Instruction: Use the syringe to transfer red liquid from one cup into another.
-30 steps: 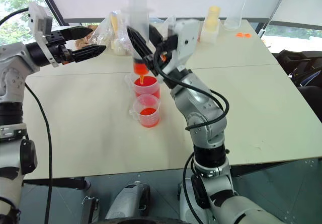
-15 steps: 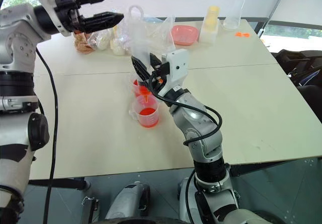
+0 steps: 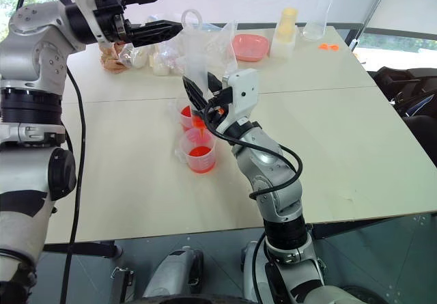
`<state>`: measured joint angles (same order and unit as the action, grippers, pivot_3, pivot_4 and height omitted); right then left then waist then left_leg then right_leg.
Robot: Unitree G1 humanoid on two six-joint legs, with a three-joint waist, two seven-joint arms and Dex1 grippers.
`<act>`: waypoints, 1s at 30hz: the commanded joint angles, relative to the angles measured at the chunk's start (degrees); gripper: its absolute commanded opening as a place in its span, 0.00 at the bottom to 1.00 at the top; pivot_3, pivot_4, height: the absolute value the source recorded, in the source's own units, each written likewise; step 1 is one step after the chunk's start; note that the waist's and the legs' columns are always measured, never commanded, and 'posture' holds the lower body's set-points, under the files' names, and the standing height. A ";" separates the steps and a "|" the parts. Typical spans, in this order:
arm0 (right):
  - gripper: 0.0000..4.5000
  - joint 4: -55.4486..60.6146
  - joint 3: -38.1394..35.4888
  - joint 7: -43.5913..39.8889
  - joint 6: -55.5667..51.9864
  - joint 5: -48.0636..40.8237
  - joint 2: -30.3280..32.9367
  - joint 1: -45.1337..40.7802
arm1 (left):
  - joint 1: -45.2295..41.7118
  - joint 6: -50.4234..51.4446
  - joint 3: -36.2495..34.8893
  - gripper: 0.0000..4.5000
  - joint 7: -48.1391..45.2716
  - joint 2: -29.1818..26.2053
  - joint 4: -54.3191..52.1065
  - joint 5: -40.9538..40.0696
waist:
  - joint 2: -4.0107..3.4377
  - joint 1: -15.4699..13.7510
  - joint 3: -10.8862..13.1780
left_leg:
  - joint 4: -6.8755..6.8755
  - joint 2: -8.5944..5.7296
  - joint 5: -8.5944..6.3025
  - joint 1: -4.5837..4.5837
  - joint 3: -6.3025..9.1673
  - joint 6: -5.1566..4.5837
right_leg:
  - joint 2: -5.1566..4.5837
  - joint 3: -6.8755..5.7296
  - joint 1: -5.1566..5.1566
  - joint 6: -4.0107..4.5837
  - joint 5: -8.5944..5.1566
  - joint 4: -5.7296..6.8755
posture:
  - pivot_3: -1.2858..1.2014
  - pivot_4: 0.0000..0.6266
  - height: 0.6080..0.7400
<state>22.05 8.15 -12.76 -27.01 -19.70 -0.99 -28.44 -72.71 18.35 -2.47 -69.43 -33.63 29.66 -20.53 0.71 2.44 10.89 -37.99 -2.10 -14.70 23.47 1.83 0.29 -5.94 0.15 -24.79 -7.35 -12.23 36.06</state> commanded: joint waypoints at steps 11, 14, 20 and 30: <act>0.33 -0.36 0.94 -1.01 2.42 0.39 -0.84 -0.74 | -0.91 3.00 -1.82 0.99 -1.03 -1.87 -4.83 -2.35 | 0.00 -0.04 0.00 | 0.00 0.00 0.00 0.00 0.01 0.00 | 0.00 0.00 0.00 0.00 0.00 0.00 | 0.52 0.24 1.00; 0.33 -0.50 1.12 -1.06 2.70 0.56 -0.82 -0.85 | -1.09 0.63 -0.71 0.99 -0.28 -1.03 -3.93 -0.64 | 0.00 -0.12 0.00 | -0.01 0.00 0.00 0.00 0.01 0.00 | 0.00 0.00 0.01 0.00 0.00 0.00 | 0.52 0.24 1.00; 0.33 -0.47 1.59 -1.33 3.34 1.55 -0.46 -0.69 | -0.93 -4.89 2.17 0.99 1.49 1.26 -1.34 3.66 | 0.00 -0.08 0.00 | -0.01 0.00 0.00 0.00 0.00 0.00 | 0.00 0.00 0.01 0.00 0.00 -0.01 | 0.52 0.24 1.00; 0.33 -0.26 1.96 -1.62 3.75 2.69 -0.64 0.11 | -1.34 -6.52 1.80 0.51 2.21 3.67 -0.85 4.42 | 0.00 -0.06 0.00 | -0.01 0.00 0.00 0.00 0.00 0.00 | 0.00 0.00 0.01 0.00 0.00 -0.01 | 0.52 0.24 1.00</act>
<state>18.73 8.51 -13.19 -25.26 -16.67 -1.02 -27.70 -72.70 12.03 0.04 -68.06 -29.56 30.21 -15.74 0.71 2.38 10.89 -38.00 -2.10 -14.70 23.47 1.83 0.29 -5.94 0.14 -24.78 -7.35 -12.23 36.05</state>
